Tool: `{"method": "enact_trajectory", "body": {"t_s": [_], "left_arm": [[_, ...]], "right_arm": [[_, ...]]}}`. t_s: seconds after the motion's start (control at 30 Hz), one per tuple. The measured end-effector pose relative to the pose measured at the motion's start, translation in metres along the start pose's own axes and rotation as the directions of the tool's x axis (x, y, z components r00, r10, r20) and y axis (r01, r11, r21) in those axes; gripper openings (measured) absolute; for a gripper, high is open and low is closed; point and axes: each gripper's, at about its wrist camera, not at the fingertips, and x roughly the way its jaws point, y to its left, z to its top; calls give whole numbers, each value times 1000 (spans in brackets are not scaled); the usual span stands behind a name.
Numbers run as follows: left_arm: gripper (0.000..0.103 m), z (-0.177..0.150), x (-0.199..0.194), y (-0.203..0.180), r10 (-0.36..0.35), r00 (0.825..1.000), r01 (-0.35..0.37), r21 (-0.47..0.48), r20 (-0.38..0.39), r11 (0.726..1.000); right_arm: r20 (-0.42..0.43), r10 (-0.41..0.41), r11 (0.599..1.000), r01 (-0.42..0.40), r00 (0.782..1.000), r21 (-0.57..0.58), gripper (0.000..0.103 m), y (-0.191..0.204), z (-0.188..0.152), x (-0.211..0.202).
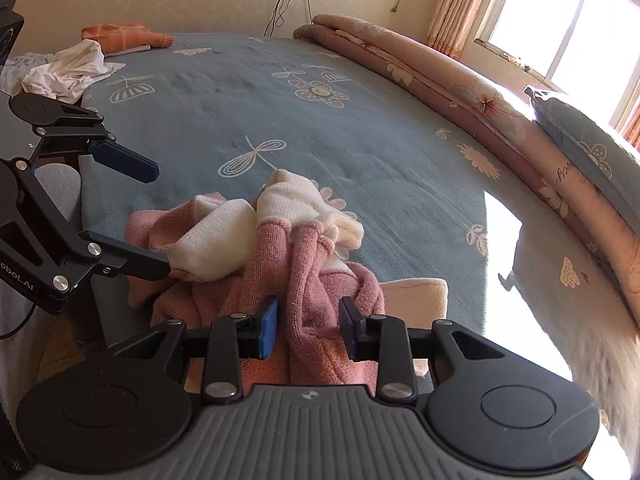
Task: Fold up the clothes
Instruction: 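Close the right gripper on the pink fabric of the sweater, then lift the sweater up off the bed with the right gripper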
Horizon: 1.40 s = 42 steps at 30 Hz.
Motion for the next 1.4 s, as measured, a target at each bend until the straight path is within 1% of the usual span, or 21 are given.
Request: {"method": "enact_trajectory", "body": {"t_s": [0.03, 0.13, 0.2, 0.3, 0.43, 0.57, 0.7, 0.8, 0.9, 0.93, 0.97, 1.0, 1.07, 1.1, 1.13, 1.2, 1.27, 1.33, 1.37, 1.4], "left_arm": [[87, 0, 0, 0, -3, 1000, 3, 0, 1, 1000], [87, 1, -1, 1, -9, 1000, 9, 13, 5, 1000], [87, 0, 0, 1, -8, 1000, 7, 20, 8, 1000], [87, -1, 1, 1, -18, 1000, 18, 16, 2, 1000], [87, -1, 3, -2, -39, 999, 39, 32, 3, 999], [88, -2, 2, -4, -71, 997, 71, 36, 2, 997], [89, -4, -3, -6, -95, 995, 94, 45, 11, 995], [89, -3, -7, -8, -114, 993, 113, 51, 21, 992], [89, -2, -12, -8, -130, 991, 127, 65, 37, 990], [89, -2, -12, -8, -130, 991, 127, 69, 39, 989], [90, -2, -13, -8, -130, 991, 127, 70, 40, 989], [92, -3, -12, -7, -128, 991, 125, 68, 40, 990], [92, -6, -11, -5, -125, 992, 123, 58, 33, 991], [92, -7, -9, -3, -126, 992, 124, 51, 27, 991], [92, -8, -8, -2, -126, 992, 125, 43, 22, 991], [92, -8, -9, -1, -130, 991, 129, 38, 21, 991], [92, -8, -11, -1, -134, 991, 133, 38, 26, 990], [92, -7, -15, 0, -132, 991, 130, 47, 38, 990], [92, -7, -17, 1, -128, 991, 126, 47, 41, 991], [92, -7, -18, 2, -122, 992, 120, 45, 43, 992]], "right_arm": [[-7, 5, 1000, -5, 1000, 11, 32, 1, -1, 0], [-21, 4, 999, -3, 1000, 36, 9, 2, -3, -8], [-17, -19, 998, 20, 1000, 60, 8, -3, -9, -20], [-13, -51, 990, 52, 999, 134, 8, -17, -24, -40], [-37, -57, 969, 64, 998, 238, 8, -33, -49, -59], [-107, -70, 955, 97, 992, 281, 8, -34, -75, -59], [-113, -63, 925, 101, 992, 366, 8, -37, -93, -62], [-111, -78, 904, 118, 991, 411, 9, -40, -101, -59], [-134, -90, 880, 142, 987, 453, 13, -43, -106, -50], [-139, -95, 872, 150, 986, 466, 16, -44, -107, -48], [-138, -100, 864, 155, 985, 479, 21, -44, -107, -48], [-128, -107, 858, 156, 986, 490, 22, -45, -106, -50], [-93, -113, 850, 145, 989, 507, 24, -46, -101, -56], [-72, -118, 847, 138, 990, 513, 31, -47, -98, -60], [-53, -126, 846, 135, 991, 516, 35, -48, -94, -63], [-14, -120, 846, 109, 993, 522, 56, -50, -84, -66], [18, -80, 853, 59, 997, 518, 62, -49, -76, -61], [28, -46, 863, 25, 999, 505, 62, -46, -69, -48], [24, -34, 868, 18, 999, 496, 57, -45, -65, -41], [11, -33, 874, 24, 999, 486, 28, -43, -62, -35]]}}
